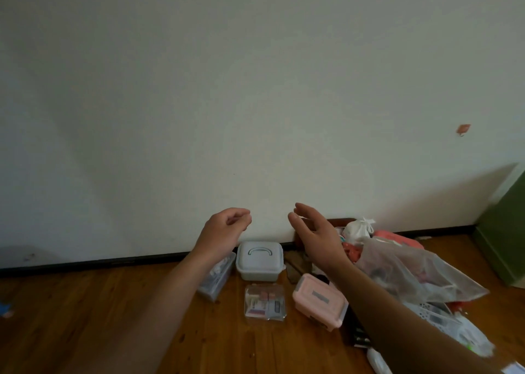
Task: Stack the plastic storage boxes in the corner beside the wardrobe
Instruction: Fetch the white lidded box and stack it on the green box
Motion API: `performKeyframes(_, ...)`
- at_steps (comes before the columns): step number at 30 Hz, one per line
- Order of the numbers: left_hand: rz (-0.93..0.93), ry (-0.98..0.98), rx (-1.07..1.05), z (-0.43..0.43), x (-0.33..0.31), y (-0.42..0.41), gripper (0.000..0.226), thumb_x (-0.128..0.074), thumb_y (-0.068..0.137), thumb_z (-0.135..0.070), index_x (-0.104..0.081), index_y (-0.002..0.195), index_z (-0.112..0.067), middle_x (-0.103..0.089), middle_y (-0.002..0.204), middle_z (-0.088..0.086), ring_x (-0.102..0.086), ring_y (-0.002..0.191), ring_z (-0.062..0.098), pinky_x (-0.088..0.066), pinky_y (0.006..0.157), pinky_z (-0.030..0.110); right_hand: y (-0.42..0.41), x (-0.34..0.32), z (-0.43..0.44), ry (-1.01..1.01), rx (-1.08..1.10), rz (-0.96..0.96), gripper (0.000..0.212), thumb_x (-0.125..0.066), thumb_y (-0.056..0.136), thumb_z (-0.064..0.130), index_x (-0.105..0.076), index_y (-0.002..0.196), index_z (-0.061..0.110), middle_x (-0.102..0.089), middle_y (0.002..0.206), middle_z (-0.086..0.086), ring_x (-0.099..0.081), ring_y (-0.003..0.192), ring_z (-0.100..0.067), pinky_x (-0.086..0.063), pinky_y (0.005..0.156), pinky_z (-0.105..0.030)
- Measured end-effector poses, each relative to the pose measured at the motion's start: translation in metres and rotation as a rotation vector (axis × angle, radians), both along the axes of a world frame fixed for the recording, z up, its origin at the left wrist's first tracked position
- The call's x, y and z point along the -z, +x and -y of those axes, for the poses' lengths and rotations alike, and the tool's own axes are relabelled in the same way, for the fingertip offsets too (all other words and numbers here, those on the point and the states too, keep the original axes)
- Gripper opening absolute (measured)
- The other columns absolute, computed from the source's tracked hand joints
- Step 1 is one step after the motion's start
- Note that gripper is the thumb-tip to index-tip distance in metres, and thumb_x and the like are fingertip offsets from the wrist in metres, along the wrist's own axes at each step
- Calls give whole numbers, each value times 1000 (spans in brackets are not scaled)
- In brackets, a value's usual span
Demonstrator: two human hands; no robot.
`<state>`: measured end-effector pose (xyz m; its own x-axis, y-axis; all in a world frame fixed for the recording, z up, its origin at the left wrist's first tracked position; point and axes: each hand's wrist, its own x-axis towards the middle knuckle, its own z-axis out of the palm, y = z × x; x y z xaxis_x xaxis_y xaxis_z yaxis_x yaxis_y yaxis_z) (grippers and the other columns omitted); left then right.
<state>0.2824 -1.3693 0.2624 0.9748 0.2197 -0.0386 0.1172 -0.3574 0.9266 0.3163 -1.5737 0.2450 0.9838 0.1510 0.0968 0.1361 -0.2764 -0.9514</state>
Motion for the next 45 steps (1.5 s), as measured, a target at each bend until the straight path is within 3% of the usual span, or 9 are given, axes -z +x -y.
performKeyframes(3,-14,-1,-14,3,1,32,22,-58,93,-37,-66,112,-29,-70,104,-12,-64,96,1,-43,72,15,35,4,5,-4,-2,3,52,-56,87,54,-49,134,33,-56,125,16,-56,103,4,-52,81,-24)
performKeyframes(6,-42,1,-23,6,9,59,23,-57,93,-37,-65,113,-29,-69,104,-13,-64,98,2,-43,72,15,70,12,6,16,-38,-21,51,-56,88,52,-50,134,31,-55,126,17,-52,102,13,-42,74,-9)
performKeyframes(13,-78,3,-47,-4,23,111,20,-57,92,-37,-65,110,-32,-69,104,-13,-64,97,2,-45,71,17,124,33,-5,40,-65,-63,52,-57,88,51,-50,134,29,-56,128,14,-51,105,12,-41,74,-5)
performKeyframes(19,-102,-41,-28,-25,43,174,17,-59,92,-34,-67,106,-31,-71,100,-13,-65,94,3,-48,82,23,184,46,-26,11,-37,-90,50,-57,89,49,-50,135,28,-56,127,14,-51,104,12,-42,76,-8)
performKeyframes(24,-110,-47,-25,-60,56,243,14,-59,92,-30,-67,103,-30,-72,99,-8,-66,95,7,-47,83,25,248,55,-62,-3,2,-91,48,-58,89,47,-53,132,27,-58,121,14,-50,97,20,-38,69,2)
performKeyframes(33,-209,-50,4,-143,84,351,19,-57,94,-29,-68,109,-23,-71,102,-5,-65,97,10,-47,84,26,345,81,-138,-63,29,-173,50,-58,88,50,-53,132,27,-58,123,13,-51,101,16,-42,71,-3)
performKeyframes(41,-302,-82,20,-171,131,404,14,-57,93,-34,-65,103,-31,-70,102,-9,-64,95,6,-46,78,23,393,122,-156,-73,57,-296,52,-57,88,52,-51,134,28,-57,125,13,-54,107,5,-40,80,-9)
performKeyframes(45,-358,-89,1,-175,166,420,15,-56,93,-36,-65,105,-32,-70,104,-9,-65,95,6,-46,74,21,412,152,-154,-104,49,-355,53,-56,87,56,-50,134,32,-55,123,18,-52,103,10,-39,76,-9)
